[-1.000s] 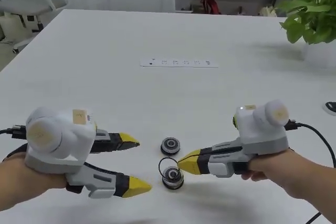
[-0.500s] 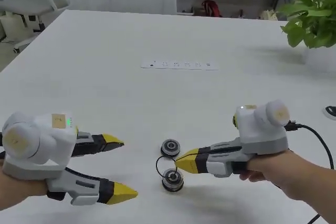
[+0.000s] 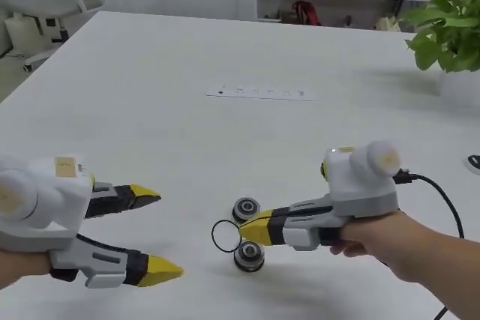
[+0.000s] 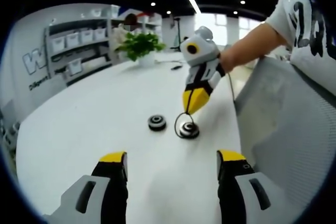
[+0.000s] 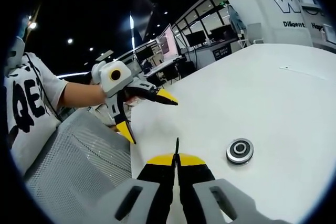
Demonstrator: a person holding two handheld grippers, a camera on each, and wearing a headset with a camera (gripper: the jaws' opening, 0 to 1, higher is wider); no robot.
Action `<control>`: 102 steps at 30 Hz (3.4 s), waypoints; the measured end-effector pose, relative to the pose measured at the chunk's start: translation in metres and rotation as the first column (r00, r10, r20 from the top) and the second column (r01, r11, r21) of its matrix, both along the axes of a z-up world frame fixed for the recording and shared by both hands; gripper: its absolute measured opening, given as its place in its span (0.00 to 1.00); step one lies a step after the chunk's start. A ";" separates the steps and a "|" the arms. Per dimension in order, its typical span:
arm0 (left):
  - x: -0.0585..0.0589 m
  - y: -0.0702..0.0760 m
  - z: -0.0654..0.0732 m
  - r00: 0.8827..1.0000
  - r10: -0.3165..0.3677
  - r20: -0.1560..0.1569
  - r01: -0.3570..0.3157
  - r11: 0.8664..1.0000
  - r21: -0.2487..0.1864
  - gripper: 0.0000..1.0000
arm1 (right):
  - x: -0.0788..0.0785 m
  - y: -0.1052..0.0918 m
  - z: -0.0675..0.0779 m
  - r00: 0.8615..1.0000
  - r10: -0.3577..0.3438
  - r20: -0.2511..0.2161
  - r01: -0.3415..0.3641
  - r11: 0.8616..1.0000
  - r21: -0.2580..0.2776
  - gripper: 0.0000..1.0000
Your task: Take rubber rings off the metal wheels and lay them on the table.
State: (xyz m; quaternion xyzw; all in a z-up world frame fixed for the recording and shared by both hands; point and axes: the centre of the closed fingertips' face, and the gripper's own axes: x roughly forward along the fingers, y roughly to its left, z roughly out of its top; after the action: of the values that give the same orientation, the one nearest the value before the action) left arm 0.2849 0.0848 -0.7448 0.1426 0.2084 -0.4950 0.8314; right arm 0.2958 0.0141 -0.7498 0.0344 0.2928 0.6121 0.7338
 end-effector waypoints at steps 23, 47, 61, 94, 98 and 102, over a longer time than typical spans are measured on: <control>-0.001 0.013 -0.003 1.000 0.024 -0.006 -0.024 1.000 0.014 0.71 | -0.020 0.036 -0.021 0.996 0.086 -0.028 -0.086 0.996 -0.034 0.00; -0.007 0.013 -0.008 1.000 0.011 -0.018 -0.011 1.000 0.027 0.71 | -0.013 0.035 -0.042 0.998 0.052 0.019 -0.049 0.992 -0.120 0.00; -0.008 0.012 -0.008 1.000 0.006 -0.018 -0.005 0.999 0.034 0.71 | 0.001 0.029 -0.043 0.998 -0.008 0.061 0.017 0.989 -0.144 0.00; -0.005 -0.001 -0.006 1.000 -0.016 -0.017 0.016 0.999 0.034 0.70 | 0.009 0.016 -0.025 0.991 -0.016 0.132 0.031 0.993 -0.115 0.23; -0.004 -0.006 -0.005 1.000 -0.027 -0.014 0.027 0.999 0.034 0.70 | 0.009 0.012 -0.023 0.991 -0.016 0.133 0.031 0.994 -0.109 0.25; -0.002 -0.011 -0.004 0.999 -0.041 -0.013 0.042 0.998 0.037 0.70 | 0.010 0.005 -0.021 0.991 -0.021 0.136 0.035 0.994 -0.104 0.27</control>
State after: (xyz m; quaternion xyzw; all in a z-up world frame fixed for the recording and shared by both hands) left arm 0.2832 0.0737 -0.7491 0.1592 0.2195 -0.5092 0.8168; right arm 0.3055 0.0195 -0.7711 -0.0420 0.2744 0.5862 0.7611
